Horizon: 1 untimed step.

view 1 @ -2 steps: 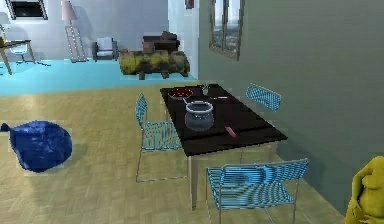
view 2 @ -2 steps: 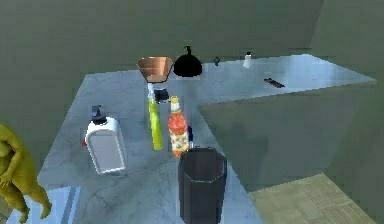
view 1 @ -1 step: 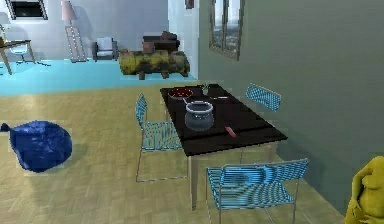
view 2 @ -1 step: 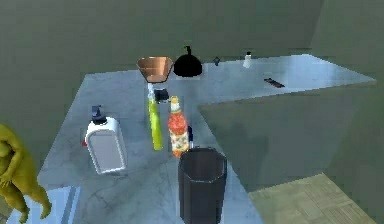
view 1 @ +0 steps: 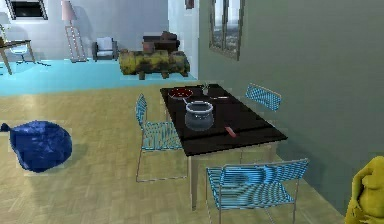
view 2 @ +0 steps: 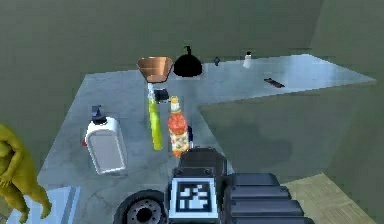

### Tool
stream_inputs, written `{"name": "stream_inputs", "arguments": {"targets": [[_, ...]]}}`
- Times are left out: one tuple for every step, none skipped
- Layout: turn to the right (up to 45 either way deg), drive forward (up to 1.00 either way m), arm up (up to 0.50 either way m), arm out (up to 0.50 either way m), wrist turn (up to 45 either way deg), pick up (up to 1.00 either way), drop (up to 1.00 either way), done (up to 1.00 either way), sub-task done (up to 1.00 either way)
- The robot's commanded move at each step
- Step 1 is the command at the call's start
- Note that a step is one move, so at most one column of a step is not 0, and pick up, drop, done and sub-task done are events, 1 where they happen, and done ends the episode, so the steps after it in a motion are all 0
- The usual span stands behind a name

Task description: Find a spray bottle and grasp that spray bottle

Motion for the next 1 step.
{"name": "stream_inputs", "arguments": {"targets": [[0.0,0.0,0.0,0.26,0.0,0.0,0.0,0.0,0.0]]}}
